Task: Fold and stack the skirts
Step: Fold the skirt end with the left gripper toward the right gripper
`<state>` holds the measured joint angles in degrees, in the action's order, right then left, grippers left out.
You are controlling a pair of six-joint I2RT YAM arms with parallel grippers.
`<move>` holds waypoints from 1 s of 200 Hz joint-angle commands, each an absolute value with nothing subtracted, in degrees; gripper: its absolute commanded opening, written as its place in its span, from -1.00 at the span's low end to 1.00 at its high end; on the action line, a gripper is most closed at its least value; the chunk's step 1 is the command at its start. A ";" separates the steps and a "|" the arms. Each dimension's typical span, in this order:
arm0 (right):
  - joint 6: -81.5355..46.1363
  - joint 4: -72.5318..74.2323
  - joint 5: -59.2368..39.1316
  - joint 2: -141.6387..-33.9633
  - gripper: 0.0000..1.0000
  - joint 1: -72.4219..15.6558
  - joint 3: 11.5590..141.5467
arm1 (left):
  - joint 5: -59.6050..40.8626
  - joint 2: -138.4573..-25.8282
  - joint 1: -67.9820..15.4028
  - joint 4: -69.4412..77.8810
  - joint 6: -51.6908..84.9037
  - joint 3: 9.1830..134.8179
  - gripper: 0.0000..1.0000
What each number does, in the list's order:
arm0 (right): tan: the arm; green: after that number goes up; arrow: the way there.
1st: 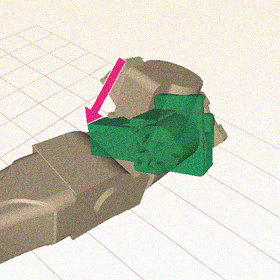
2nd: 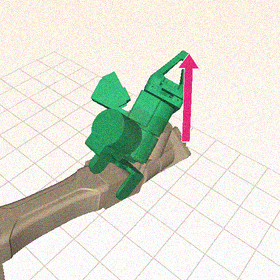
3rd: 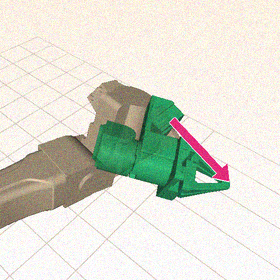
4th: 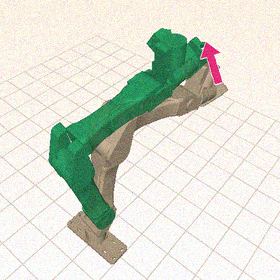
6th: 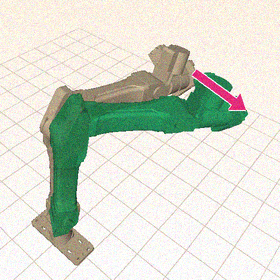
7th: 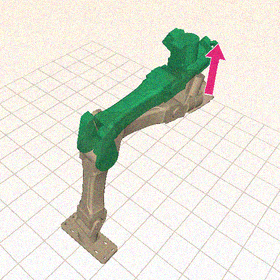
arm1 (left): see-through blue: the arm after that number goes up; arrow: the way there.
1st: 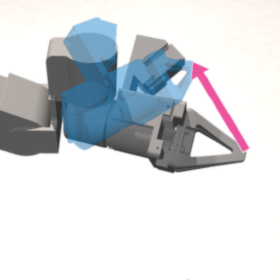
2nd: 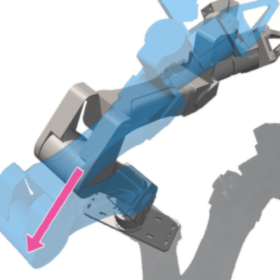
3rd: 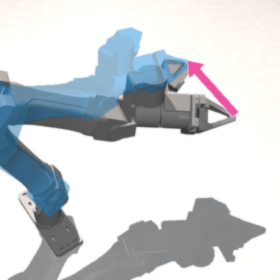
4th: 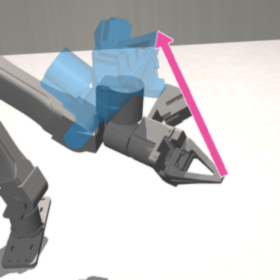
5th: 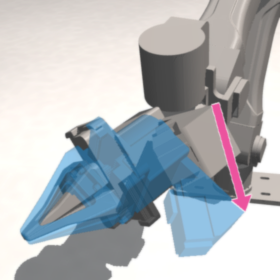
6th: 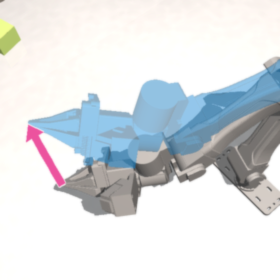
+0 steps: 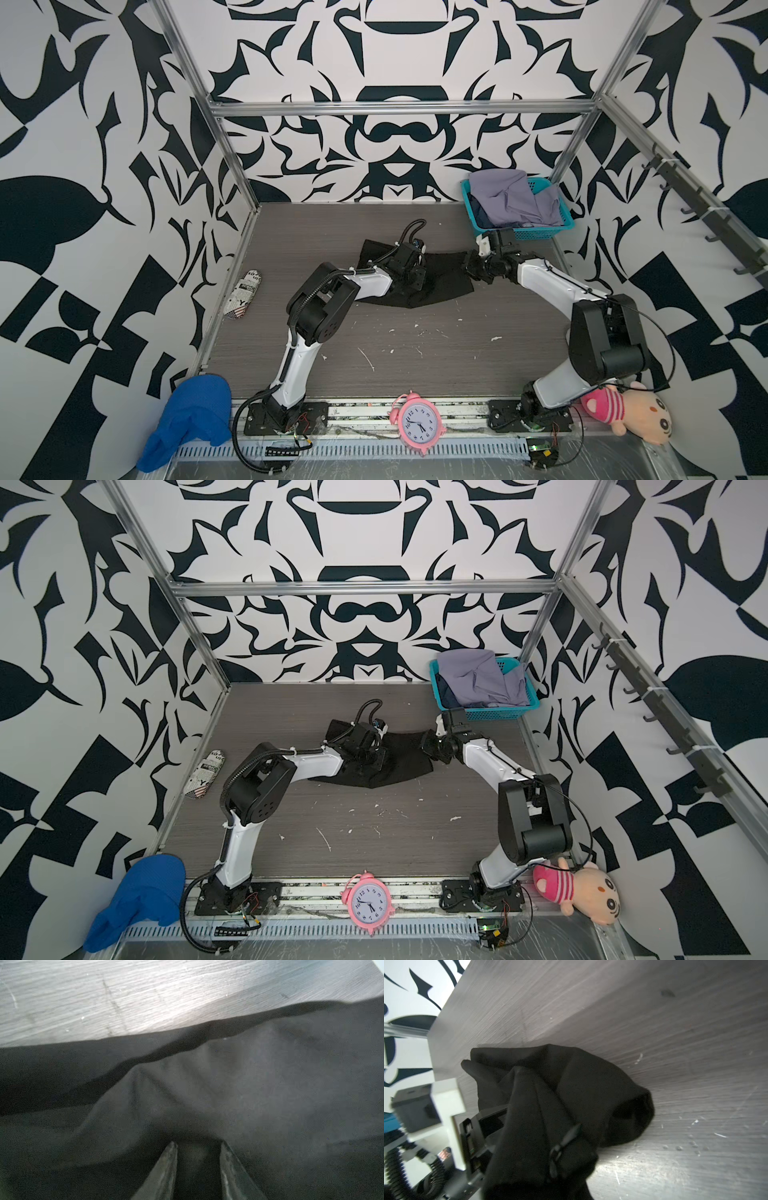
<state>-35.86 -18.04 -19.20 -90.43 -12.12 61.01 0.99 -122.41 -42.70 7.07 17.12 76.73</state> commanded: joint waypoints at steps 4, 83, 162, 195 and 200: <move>-32.71 -26.24 -10.94 -88.86 -1.00 -15.62 67.99 | 1.65 -123.29 -42.45 6.08 18.38 75.78 -0.23; -28.14 -37.57 -4.00 -92.02 -1.00 -17.05 78.40 | 8.14 -100.05 -40.62 4.05 16.17 66.51 -0.04; -27.81 -38.69 -3.87 -94.54 -1.00 -17.23 81.85 | -4.07 -107.54 -44.06 11.93 22.34 60.38 -0.61; -27.70 -39.07 -3.76 -95.92 -1.00 -17.20 83.10 | -5.30 -109.55 -46.91 11.90 23.59 59.74 -0.64; -27.70 -39.19 -3.78 -96.12 -1.00 -17.23 83.40 | -5.21 -109.64 -47.23 12.06 23.71 59.45 -0.64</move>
<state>-28.34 -38.87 -4.78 -95.94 -17.12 80.25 -2.79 -109.51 -45.67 9.58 21.71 60.34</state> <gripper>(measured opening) 0.060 0.184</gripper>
